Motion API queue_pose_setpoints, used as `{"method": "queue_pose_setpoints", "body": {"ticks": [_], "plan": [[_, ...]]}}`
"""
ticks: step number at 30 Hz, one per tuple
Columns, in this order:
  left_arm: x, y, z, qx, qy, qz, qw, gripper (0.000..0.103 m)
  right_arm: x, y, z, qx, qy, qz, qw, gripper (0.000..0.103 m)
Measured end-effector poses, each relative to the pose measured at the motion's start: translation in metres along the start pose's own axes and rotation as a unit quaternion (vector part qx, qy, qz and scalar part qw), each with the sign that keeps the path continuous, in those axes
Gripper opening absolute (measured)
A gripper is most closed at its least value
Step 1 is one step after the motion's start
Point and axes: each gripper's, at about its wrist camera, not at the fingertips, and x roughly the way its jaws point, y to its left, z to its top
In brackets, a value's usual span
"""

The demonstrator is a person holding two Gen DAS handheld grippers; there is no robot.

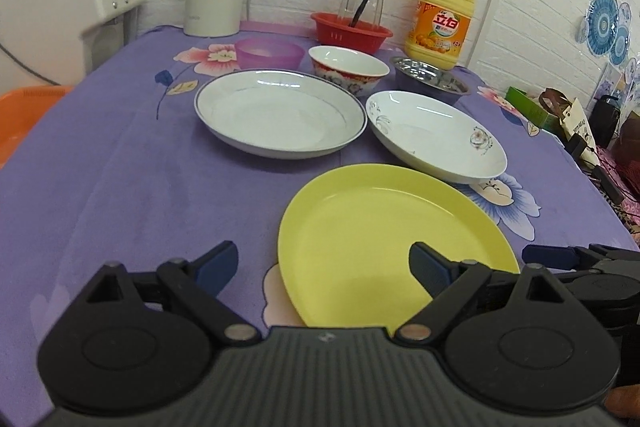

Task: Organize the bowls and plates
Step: 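Move the left tool to the yellow plate rim and close on it, then lift the yellow plate with the left tool toward the plain white plate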

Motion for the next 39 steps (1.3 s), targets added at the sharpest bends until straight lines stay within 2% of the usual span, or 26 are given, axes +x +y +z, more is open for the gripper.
{"method": "queue_pose_setpoints", "body": {"ticks": [2, 4, 7, 12, 17, 18, 19, 22, 28, 34, 39], "plan": [[0.004, 0.001, 0.002, 0.003, 0.004, -0.002, 1.0, 0.091, 0.003, 0.002, -0.002, -0.011, 0.0, -0.002, 1.0, 0.103], [0.007, 0.001, 0.002, 0.006, 0.01, -0.003, 0.9999, 0.09, 0.004, 0.009, -0.005, -0.048, 0.003, -0.015, 0.999, 0.103], [0.012, 0.001, 0.001, 0.009, 0.017, -0.01, 0.9998, 0.09, 0.001, 0.008, -0.013, -0.054, -0.026, -0.007, 0.998, 0.103], [0.02, -0.003, 0.002, 0.014, 0.028, -0.016, 0.9994, 0.088, 0.003, 0.011, -0.005, -0.053, -0.011, -0.006, 0.999, 0.103], [0.024, -0.005, -0.003, 0.019, 0.027, -0.025, 0.9991, 0.068, 0.006, 0.018, -0.007, -0.065, -0.024, 0.007, 0.998, 0.103], [0.024, -0.006, -0.003, 0.022, 0.025, -0.021, 0.9992, 0.059, 0.006, 0.018, -0.007, -0.065, -0.027, 0.009, 0.997, 0.103], [0.024, -0.007, -0.004, 0.026, 0.023, -0.013, 0.9993, 0.044, 0.005, 0.018, -0.007, -0.067, -0.031, 0.013, 0.997, 0.103], [0.024, -0.009, -0.004, 0.03, 0.018, 0.001, 0.9994, 0.038, 0.003, 0.021, -0.01, -0.068, -0.041, 0.012, 0.997, 0.103], [0.008, 0.001, -0.003, 0.019, 0.01, 0.029, 0.9994, 0.036, -0.009, 0.045, -0.011, -0.087, -0.058, 0.004, 0.995, 0.103], [-0.021, 0.038, 0.0, 0.004, -0.009, 0.091, 0.9958, 0.036, -0.005, 0.088, -0.006, -0.104, -0.062, 0.058, 0.991, 0.103], [-0.03, 0.07, -0.007, -0.025, -0.001, 0.112, 0.9934, 0.036, 0.009, 0.115, -0.005, -0.126, -0.049, 0.082, 0.987, 0.103]]}}
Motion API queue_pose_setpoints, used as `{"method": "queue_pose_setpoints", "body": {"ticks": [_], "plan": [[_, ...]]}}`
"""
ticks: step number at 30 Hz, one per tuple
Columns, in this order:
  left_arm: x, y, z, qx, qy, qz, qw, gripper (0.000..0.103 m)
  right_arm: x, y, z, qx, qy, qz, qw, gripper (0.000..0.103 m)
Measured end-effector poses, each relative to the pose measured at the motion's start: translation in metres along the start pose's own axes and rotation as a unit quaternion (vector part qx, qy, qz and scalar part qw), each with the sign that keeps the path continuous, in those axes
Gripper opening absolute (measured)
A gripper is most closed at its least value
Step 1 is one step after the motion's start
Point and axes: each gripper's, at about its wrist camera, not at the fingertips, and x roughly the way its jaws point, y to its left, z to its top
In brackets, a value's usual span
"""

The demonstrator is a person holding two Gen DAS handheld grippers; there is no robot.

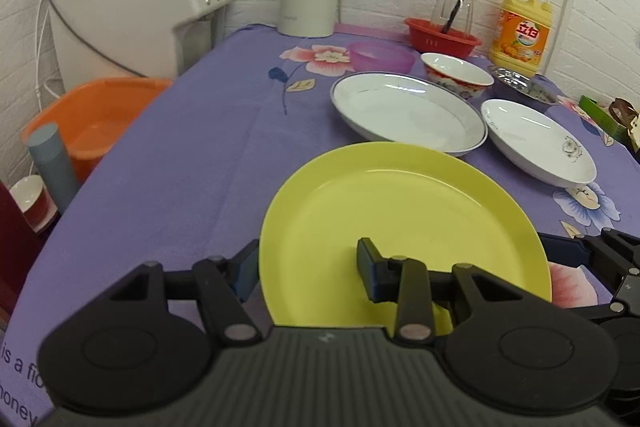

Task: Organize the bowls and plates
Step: 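Lift the yellow plate with the left tool toward the plain white plate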

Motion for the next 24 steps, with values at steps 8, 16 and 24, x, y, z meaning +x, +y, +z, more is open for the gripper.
{"method": "queue_pose_setpoints", "body": {"ticks": [8, 16, 24], "plan": [[0.009, -0.004, 0.002, 0.008, -0.001, -0.016, 0.9998, 0.036, 0.003, -0.002, 0.002, 0.006, 0.013, -0.018, 1.0, 0.103], [0.019, -0.003, 0.0, -0.001, 0.012, -0.039, 0.9992, 0.058, 0.005, -0.009, -0.004, 0.013, 0.032, 0.014, 0.999, 0.103], [0.001, 0.015, 0.045, -0.027, -0.045, -0.046, 0.9975, 0.07, -0.018, -0.046, 0.011, 0.056, -0.004, 0.008, 0.998, 0.103]]}}
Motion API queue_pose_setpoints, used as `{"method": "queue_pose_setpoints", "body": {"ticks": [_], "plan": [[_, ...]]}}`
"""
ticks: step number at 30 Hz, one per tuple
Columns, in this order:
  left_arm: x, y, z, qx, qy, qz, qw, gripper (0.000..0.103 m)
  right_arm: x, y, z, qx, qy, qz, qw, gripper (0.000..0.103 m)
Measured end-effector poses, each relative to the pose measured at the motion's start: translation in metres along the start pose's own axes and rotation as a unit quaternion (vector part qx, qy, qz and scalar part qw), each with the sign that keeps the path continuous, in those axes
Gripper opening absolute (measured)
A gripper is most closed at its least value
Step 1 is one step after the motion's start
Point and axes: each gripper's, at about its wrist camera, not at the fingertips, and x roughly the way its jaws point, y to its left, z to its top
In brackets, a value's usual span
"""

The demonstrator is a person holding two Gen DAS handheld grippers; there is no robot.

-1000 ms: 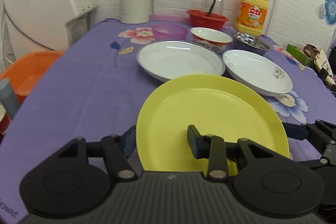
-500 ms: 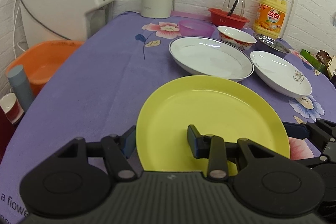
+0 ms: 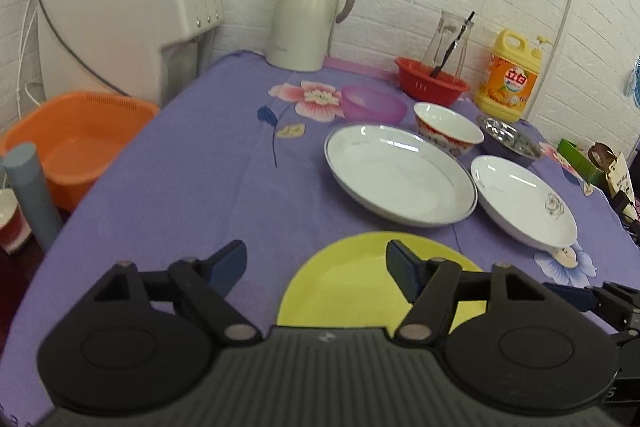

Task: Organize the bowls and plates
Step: 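Lift the yellow plate with the left tool toward the plain white plate, then slide the yellow plate under the plain white plate, grip both rims with left tool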

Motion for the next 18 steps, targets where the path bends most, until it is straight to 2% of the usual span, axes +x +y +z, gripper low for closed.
{"method": "queue_pose_setpoints", "body": {"ticks": [6, 10, 13, 18], "plan": [[-0.007, 0.003, 0.032, 0.004, -0.039, 0.017, 0.9991, 0.072, -0.001, -0.023, 0.009, 0.033, -0.009, -0.002, 0.999, 0.103], [0.0, -0.002, 0.034, 0.002, -0.032, 0.008, 0.9994, 0.072, 0.01, -0.027, 0.026, 0.044, -0.013, 0.022, 0.999, 0.103], [0.011, -0.008, 0.04, 0.015, -0.026, 0.003, 0.9996, 0.072, 0.019, -0.025, 0.049, 0.023, -0.023, 0.034, 0.999, 0.103], [0.036, -0.007, 0.058, 0.011, -0.018, 0.001, 0.9998, 0.072, 0.047, -0.034, 0.087, -0.014, -0.025, 0.024, 0.999, 0.103]]}}
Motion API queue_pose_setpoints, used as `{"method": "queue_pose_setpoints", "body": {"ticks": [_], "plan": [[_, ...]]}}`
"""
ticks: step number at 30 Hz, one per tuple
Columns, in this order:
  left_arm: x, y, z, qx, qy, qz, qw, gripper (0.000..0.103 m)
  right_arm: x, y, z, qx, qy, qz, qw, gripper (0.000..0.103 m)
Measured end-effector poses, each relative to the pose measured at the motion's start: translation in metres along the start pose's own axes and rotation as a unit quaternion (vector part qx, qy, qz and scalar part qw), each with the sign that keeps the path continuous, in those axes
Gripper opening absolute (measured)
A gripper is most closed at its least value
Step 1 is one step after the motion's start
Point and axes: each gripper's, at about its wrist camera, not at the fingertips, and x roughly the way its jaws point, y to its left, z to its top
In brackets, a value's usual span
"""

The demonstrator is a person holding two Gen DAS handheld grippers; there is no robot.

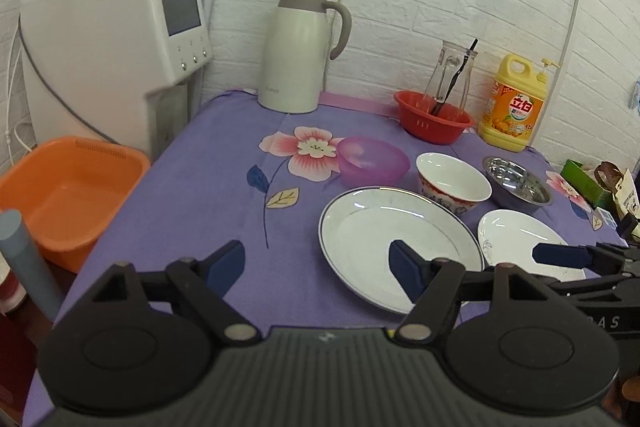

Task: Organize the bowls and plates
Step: 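Slide the yellow plate under the plain white plate, grip both rims with left tool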

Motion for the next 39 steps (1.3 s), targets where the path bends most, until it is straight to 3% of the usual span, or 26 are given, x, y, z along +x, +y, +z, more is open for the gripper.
{"method": "queue_pose_setpoints", "body": {"ticks": [8, 16, 25, 29, 39], "plan": [[0.035, 0.016, 0.001, -0.012, 0.031, 0.013, 0.9994, 0.072, 0.074, -0.038, 0.023, 0.036, 0.031, 0.031, 0.998, 0.103], [0.078, 0.023, 0.012, -0.024, 0.051, 0.014, 0.9983, 0.072, 0.116, -0.056, 0.03, 0.066, 0.067, 0.054, 0.994, 0.103], [0.089, 0.022, 0.014, -0.046, 0.042, -0.002, 0.998, 0.072, 0.122, -0.037, 0.027, 0.042, 0.077, 0.05, 0.995, 0.103], [0.09, 0.03, 0.015, -0.061, 0.04, 0.003, 0.9973, 0.072, 0.125, -0.027, 0.026, 0.033, 0.083, 0.086, 0.992, 0.103], [0.108, 0.024, 0.003, -0.045, 0.076, -0.023, 0.9958, 0.071, 0.118, -0.008, 0.01, -0.044, 0.103, 0.037, 0.993, 0.103]]}}
